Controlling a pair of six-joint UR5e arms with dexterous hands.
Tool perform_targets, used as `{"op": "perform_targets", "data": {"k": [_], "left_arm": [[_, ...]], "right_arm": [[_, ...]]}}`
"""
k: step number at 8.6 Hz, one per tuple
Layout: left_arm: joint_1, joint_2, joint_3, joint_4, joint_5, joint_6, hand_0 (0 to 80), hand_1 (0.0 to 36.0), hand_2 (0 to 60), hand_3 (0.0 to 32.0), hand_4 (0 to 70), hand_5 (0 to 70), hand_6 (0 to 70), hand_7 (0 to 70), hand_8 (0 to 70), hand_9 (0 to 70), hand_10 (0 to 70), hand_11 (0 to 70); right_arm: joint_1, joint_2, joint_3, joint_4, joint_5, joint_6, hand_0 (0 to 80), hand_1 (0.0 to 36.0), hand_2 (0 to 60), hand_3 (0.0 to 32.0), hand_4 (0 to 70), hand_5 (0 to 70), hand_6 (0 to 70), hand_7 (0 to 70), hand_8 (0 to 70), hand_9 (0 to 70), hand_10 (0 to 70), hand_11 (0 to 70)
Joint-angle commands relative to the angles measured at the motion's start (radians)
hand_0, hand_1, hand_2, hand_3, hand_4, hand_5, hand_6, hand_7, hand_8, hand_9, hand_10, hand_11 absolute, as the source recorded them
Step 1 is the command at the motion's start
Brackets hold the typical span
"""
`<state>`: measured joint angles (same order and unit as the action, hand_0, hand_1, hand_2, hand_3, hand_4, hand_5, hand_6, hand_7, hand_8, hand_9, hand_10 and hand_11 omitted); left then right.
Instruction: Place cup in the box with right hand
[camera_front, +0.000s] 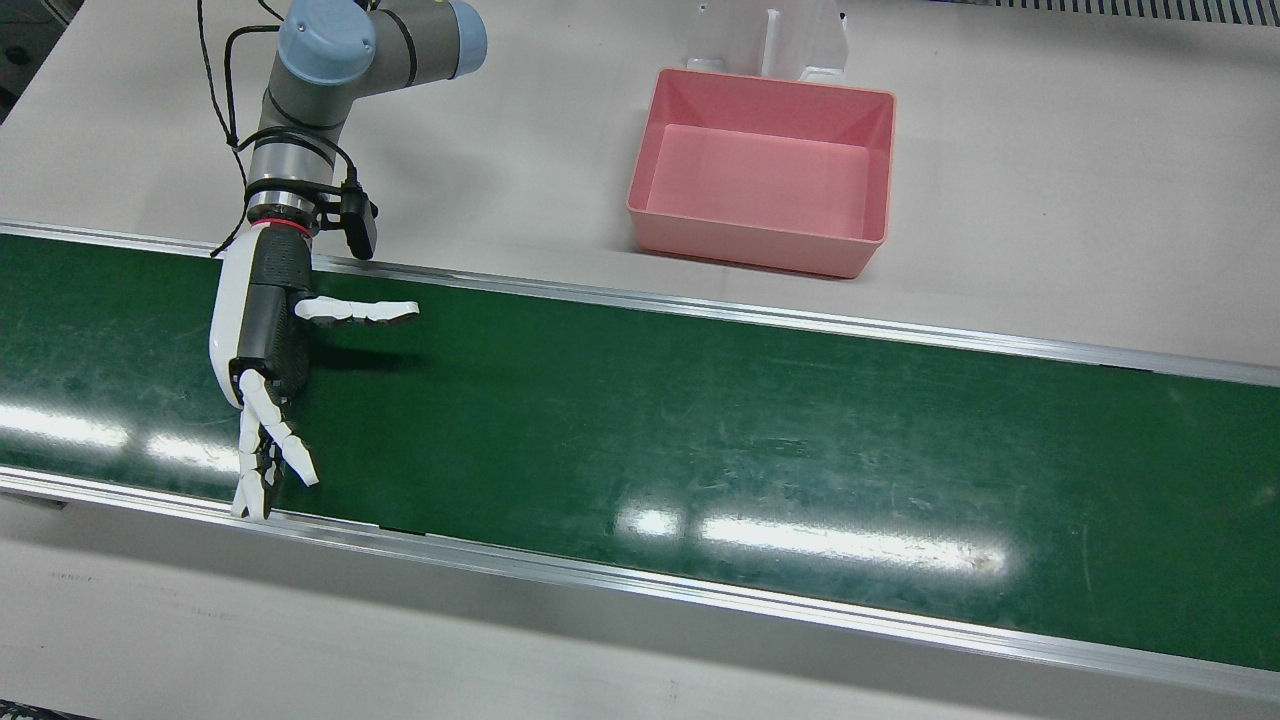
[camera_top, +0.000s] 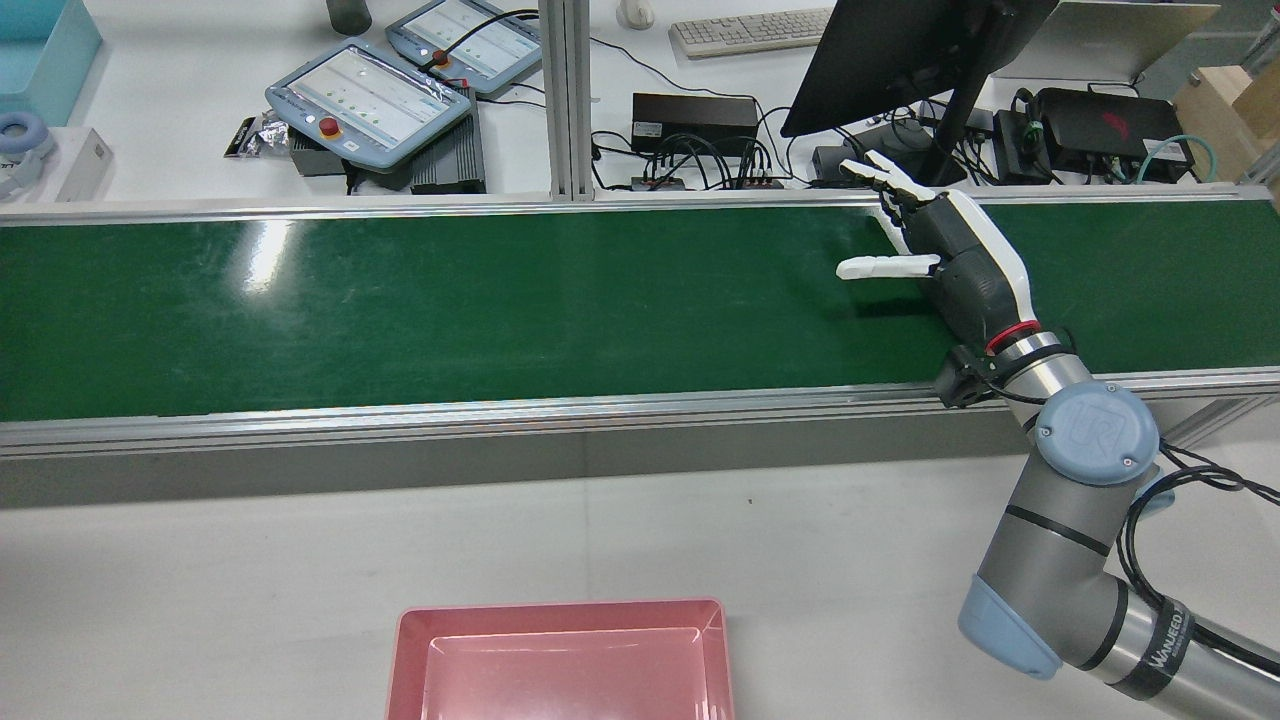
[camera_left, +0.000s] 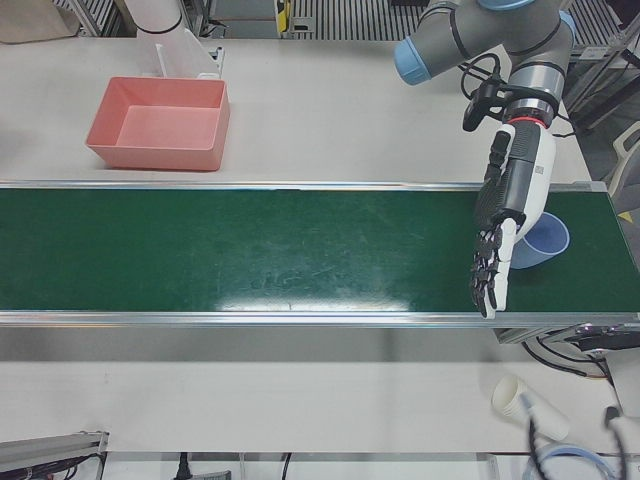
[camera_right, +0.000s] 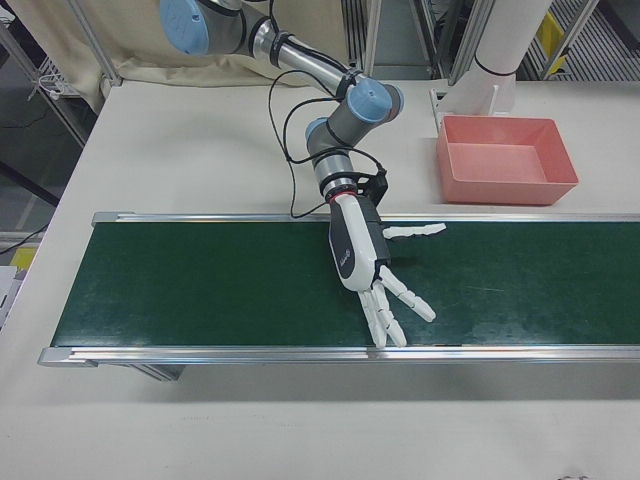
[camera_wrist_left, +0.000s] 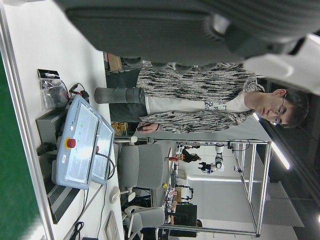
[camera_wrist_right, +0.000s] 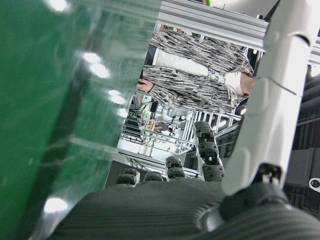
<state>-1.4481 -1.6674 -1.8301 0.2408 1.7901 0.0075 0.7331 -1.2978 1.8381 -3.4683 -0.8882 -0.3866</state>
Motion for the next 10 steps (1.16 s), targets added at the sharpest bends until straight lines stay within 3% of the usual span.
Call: {"op": "perform_targets", "data": {"k": [1, 10], "left_arm": [[0.000, 0.000, 0.000, 0.000, 0.000, 0.000, 0.0, 0.0, 0.0, 0.0, 0.0, 0.0, 0.0, 0.0, 0.0, 0.0, 0.0, 0.0], [0.000, 0.000, 0.000, 0.000, 0.000, 0.000, 0.0, 0.0, 0.0, 0.0, 0.0, 0.0, 0.0, 0.0, 0.0, 0.0, 0.0, 0.0]], "right_arm": [[0.000, -0.002, 0.000, 0.000, 0.000, 0.000, 52.5, 18.8, 0.0, 0.0, 0.6, 5.5, 3.3, 11.5, 0.0, 0.9, 2.0, 4.9], [0.018, -0.006, -0.002, 0.000, 0.002, 0.005, 52.2, 18.4, 0.0, 0.0, 3.2, 5.4, 4.0, 12.4, 0.0, 1.0, 2.2, 5.2]]}}
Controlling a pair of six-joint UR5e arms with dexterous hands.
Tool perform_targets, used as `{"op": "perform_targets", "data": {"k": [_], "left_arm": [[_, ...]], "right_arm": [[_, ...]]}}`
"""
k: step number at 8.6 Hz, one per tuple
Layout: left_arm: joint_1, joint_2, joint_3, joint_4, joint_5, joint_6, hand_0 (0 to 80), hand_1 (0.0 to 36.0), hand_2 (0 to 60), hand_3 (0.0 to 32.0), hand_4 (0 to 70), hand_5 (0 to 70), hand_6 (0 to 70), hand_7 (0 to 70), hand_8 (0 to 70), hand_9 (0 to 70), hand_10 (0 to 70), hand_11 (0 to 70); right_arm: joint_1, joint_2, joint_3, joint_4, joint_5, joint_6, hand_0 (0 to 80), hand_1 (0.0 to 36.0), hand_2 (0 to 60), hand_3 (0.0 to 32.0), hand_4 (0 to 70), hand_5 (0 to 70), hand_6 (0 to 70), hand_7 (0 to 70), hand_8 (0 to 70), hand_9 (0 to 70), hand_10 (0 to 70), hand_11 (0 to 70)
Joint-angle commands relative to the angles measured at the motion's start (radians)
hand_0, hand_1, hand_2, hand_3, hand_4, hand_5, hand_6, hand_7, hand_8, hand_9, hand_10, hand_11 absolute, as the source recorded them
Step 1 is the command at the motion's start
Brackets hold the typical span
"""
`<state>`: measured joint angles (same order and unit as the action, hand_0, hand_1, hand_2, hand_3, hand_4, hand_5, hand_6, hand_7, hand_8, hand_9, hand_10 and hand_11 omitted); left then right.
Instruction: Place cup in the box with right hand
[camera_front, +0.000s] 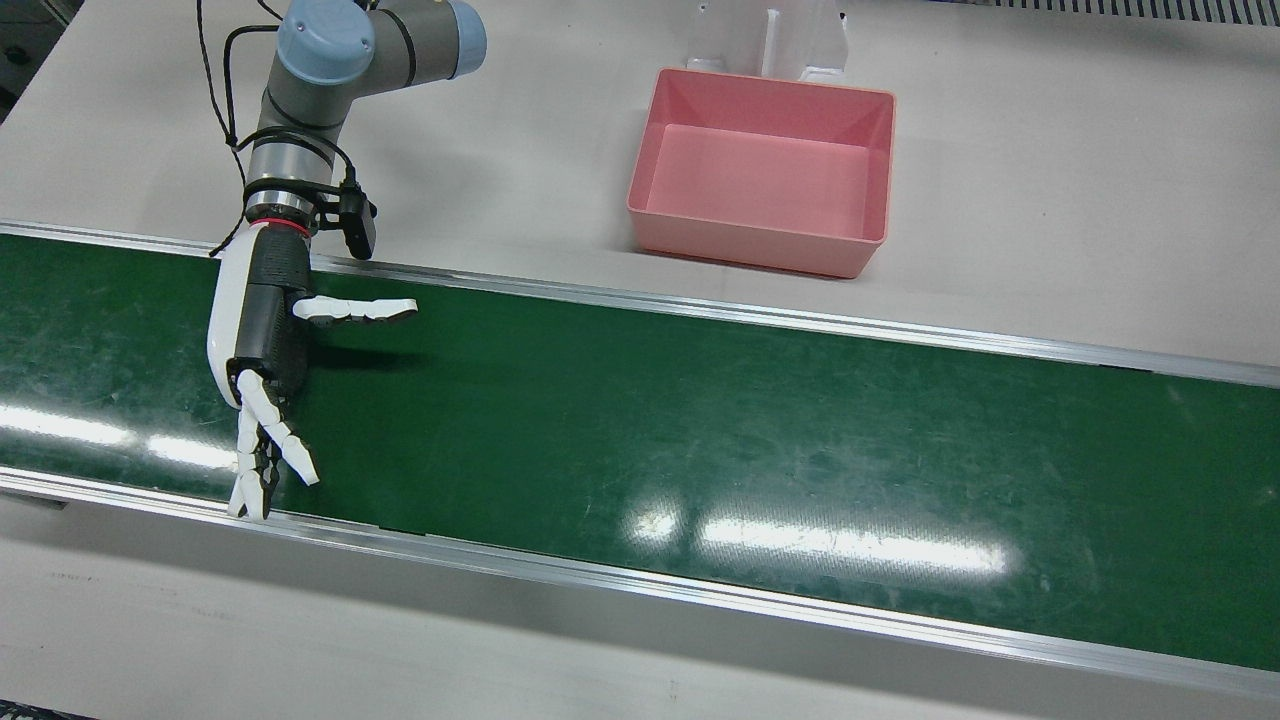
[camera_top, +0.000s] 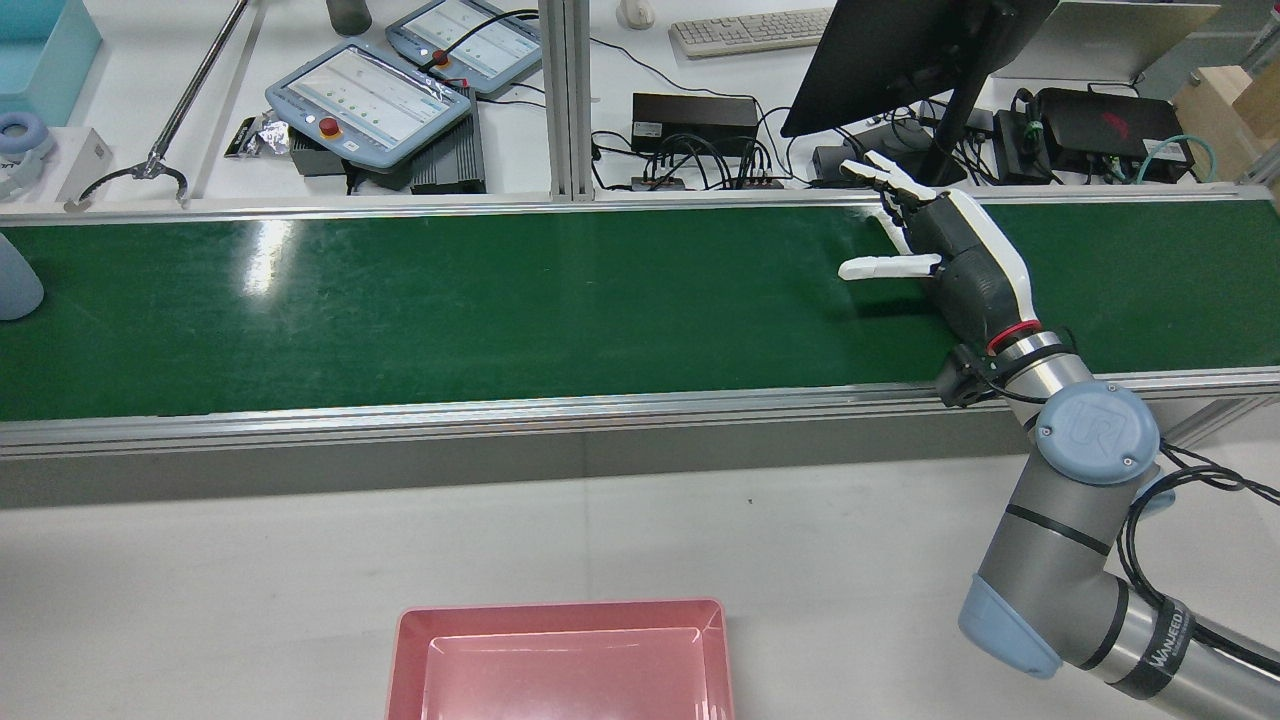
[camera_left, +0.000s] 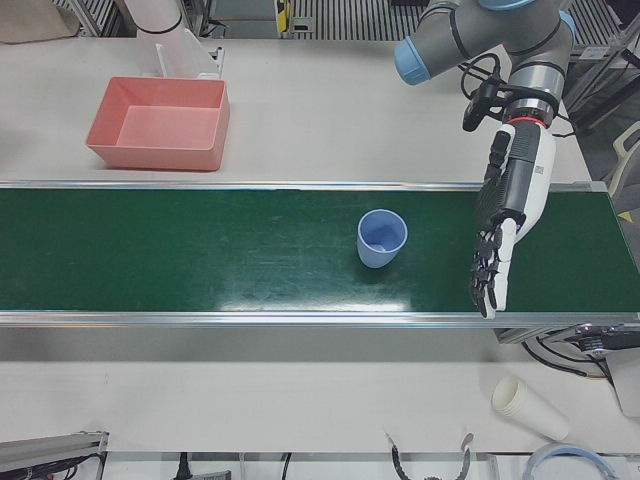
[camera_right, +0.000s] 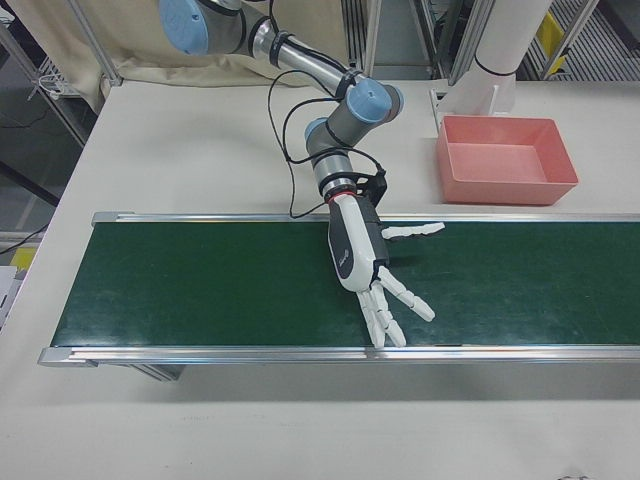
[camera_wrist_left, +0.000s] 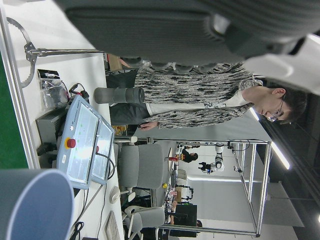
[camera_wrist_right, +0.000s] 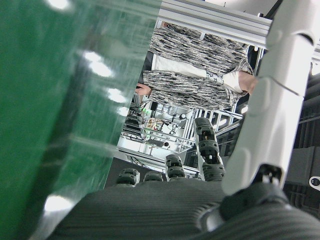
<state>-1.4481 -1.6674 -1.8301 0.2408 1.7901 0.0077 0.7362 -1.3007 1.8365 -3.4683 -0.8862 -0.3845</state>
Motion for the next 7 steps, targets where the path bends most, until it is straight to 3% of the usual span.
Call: {"op": "perform_targets", "data": {"k": [1, 7], "left_arm": [[0.000, 0.000, 0.000, 0.000, 0.000, 0.000, 0.0, 0.0, 0.0, 0.0, 0.0, 0.0, 0.0, 0.0, 0.0, 0.0, 0.0, 0.0], [0.000, 0.000, 0.000, 0.000, 0.000, 0.000, 0.0, 0.0, 0.0, 0.0, 0.0, 0.0, 0.0, 0.0, 0.0, 0.0, 0.0, 0.0]], "right_arm": [[0.023, -0.003, -0.002, 0.000, 0.000, 0.009, 52.0, 18.4, 0.0, 0.0, 3.7, 5.3, 4.0, 12.6, 0.0, 1.1, 2.2, 5.2], [0.023, -0.003, -0.020, 0.003, 0.000, 0.009, 51.8, 18.0, 0.0, 0.0, 3.3, 5.3, 4.0, 12.5, 0.0, 1.1, 2.3, 5.3]]}}
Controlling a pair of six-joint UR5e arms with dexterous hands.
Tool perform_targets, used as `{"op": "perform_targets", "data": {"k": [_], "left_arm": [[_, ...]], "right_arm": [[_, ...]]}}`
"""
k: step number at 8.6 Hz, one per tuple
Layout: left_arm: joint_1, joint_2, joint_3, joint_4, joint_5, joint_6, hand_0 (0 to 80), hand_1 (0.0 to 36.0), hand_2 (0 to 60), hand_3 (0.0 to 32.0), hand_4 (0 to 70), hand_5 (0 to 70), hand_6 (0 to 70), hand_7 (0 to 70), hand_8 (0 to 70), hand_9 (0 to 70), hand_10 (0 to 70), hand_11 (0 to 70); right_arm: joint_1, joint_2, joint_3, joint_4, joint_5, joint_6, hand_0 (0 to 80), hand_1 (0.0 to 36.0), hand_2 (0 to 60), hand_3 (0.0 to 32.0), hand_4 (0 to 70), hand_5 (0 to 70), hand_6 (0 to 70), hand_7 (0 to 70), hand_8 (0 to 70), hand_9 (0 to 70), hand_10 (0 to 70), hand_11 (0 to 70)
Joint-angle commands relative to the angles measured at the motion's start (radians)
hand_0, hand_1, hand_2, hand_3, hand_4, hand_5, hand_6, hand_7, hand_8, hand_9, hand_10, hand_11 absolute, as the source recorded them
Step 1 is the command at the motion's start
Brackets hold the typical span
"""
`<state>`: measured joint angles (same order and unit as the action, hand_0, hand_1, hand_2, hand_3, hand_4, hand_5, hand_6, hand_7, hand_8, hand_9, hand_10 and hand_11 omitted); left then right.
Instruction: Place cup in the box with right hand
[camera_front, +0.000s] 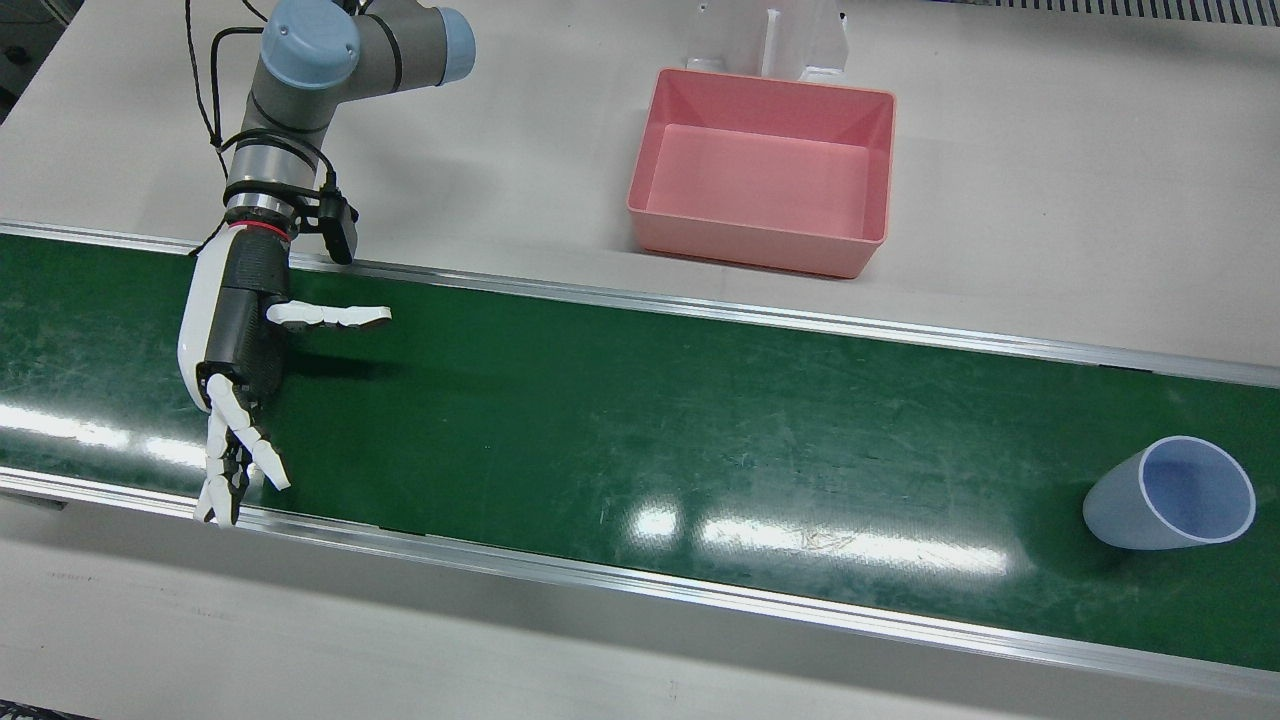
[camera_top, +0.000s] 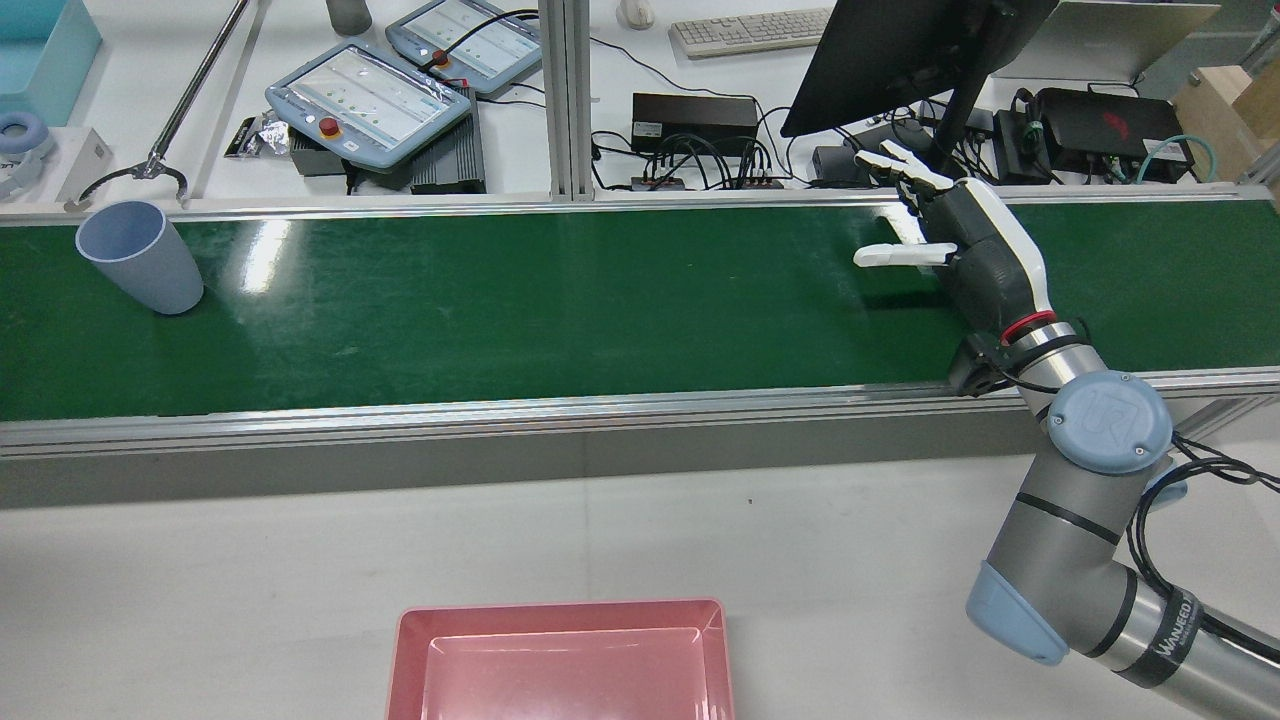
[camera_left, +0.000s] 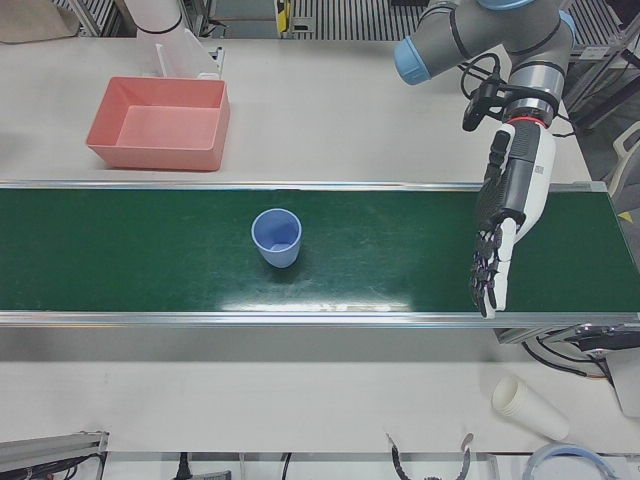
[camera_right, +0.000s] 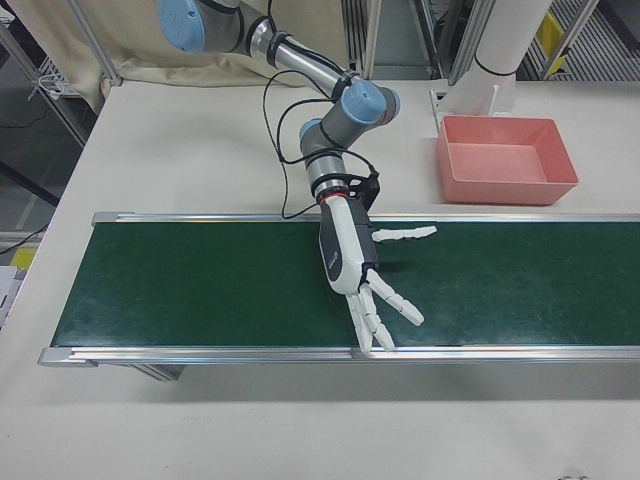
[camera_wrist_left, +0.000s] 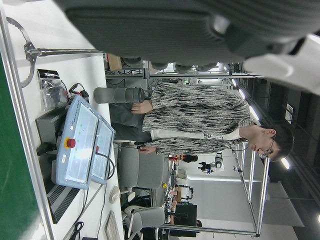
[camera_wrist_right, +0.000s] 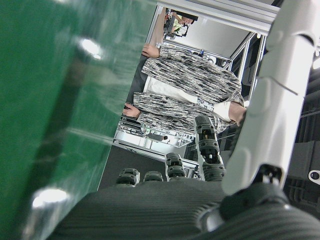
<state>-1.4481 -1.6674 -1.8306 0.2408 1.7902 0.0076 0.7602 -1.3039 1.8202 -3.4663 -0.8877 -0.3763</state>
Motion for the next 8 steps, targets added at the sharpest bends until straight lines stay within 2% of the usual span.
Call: {"op": "perform_targets", "data": {"k": [1, 8], "left_arm": [[0.000, 0.000, 0.001, 0.000, 0.000, 0.000, 0.0, 0.0, 0.0, 0.0, 0.0, 0.0, 0.0, 0.0, 0.0, 0.0, 0.0, 0.0], [0.000, 0.000, 0.001, 0.000, 0.000, 0.000, 0.0, 0.0, 0.0, 0.0, 0.0, 0.0, 0.0, 0.0, 0.0, 0.0, 0.0, 0.0]], "right_arm": [[-0.001, 0.000, -0.004, 0.001, 0.001, 0.000, 51.7, 17.9, 0.0, 0.0, 3.4, 5.3, 4.0, 12.5, 0.0, 1.1, 2.2, 5.2], [0.001, 0.000, -0.004, 0.001, -0.001, 0.000, 51.4, 17.7, 0.0, 0.0, 2.3, 5.2, 3.8, 12.2, 0.0, 1.0, 2.1, 4.9]]}}
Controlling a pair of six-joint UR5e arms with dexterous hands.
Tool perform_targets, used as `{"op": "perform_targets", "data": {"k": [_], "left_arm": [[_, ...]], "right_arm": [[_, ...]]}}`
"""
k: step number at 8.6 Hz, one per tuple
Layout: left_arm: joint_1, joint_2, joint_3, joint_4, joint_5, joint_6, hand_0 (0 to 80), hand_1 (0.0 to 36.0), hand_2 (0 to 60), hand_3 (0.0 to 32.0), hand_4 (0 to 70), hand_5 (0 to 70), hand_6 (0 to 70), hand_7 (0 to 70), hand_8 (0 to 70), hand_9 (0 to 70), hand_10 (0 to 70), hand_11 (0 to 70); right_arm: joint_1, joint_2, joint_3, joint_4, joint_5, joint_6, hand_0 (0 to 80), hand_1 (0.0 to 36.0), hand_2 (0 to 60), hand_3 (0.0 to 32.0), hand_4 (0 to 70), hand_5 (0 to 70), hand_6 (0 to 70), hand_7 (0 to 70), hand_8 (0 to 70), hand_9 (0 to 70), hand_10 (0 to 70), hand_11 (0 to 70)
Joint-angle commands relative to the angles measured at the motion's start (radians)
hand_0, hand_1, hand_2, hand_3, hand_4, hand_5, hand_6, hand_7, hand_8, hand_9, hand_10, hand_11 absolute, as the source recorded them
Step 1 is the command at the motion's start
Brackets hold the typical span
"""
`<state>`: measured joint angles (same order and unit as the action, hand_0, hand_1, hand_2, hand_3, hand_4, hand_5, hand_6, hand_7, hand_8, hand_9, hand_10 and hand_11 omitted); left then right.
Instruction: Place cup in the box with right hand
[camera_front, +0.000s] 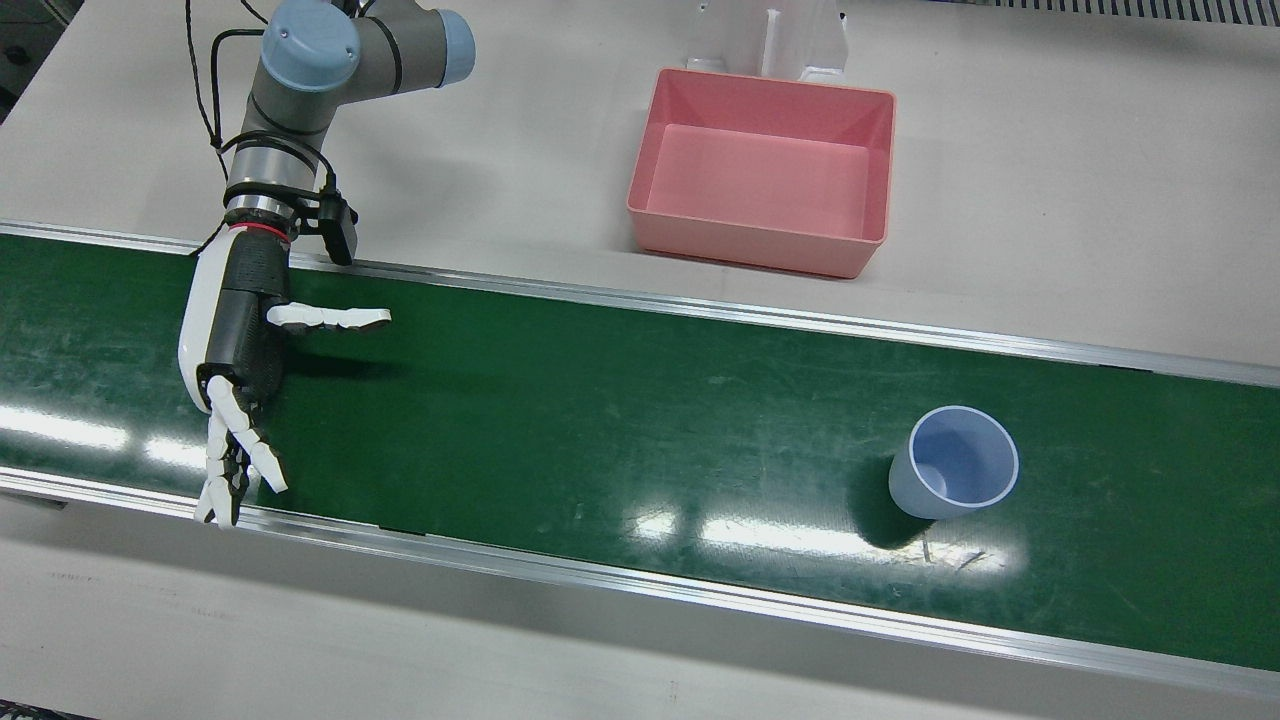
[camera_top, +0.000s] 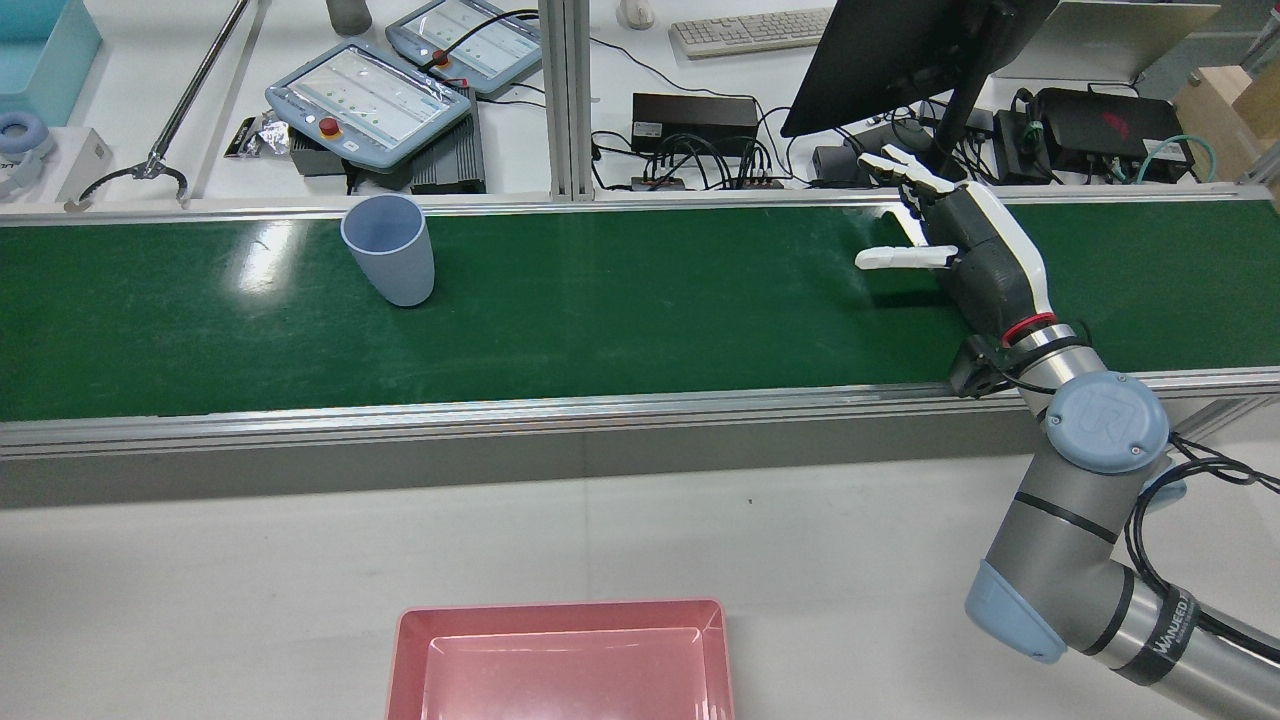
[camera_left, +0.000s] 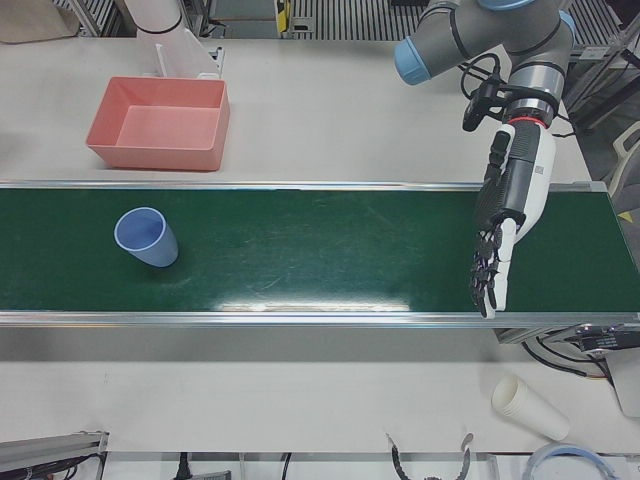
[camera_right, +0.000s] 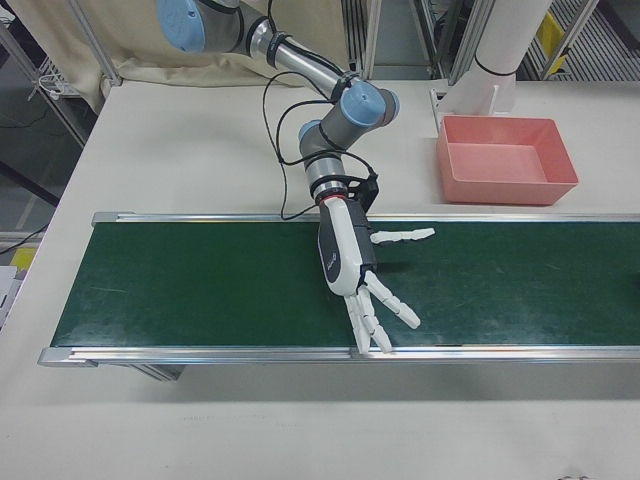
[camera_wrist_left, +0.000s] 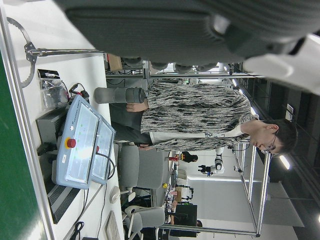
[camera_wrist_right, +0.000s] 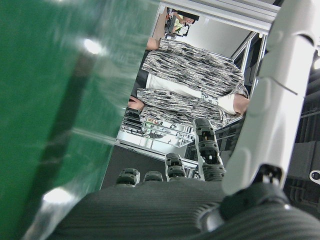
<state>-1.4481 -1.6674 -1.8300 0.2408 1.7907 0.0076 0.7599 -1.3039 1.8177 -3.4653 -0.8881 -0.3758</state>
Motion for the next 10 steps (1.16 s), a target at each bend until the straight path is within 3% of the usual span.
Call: {"op": "perform_targets", "data": {"k": [1, 10], "left_arm": [[0.000, 0.000, 0.000, 0.000, 0.001, 0.000, 0.0, 0.0, 0.0, 0.0, 0.0, 0.0, 0.0, 0.0, 0.0, 0.0, 0.0, 0.0], [0.000, 0.000, 0.000, 0.000, -0.001, 0.000, 0.0, 0.0, 0.0, 0.0, 0.0, 0.0, 0.0, 0.0, 0.0, 0.0, 0.0, 0.0]], "right_arm": [[0.001, 0.000, -0.001, 0.000, 0.000, 0.000, 51.4, 17.5, 0.0, 0.0, 2.5, 5.2, 3.8, 12.3, 0.0, 1.0, 2.1, 4.9], [-0.007, 0.000, 0.011, -0.002, -0.002, -0.002, 51.9, 17.9, 0.0, 0.2, 0.6, 5.4, 3.2, 12.2, 0.0, 1.0, 1.7, 4.5]]}}
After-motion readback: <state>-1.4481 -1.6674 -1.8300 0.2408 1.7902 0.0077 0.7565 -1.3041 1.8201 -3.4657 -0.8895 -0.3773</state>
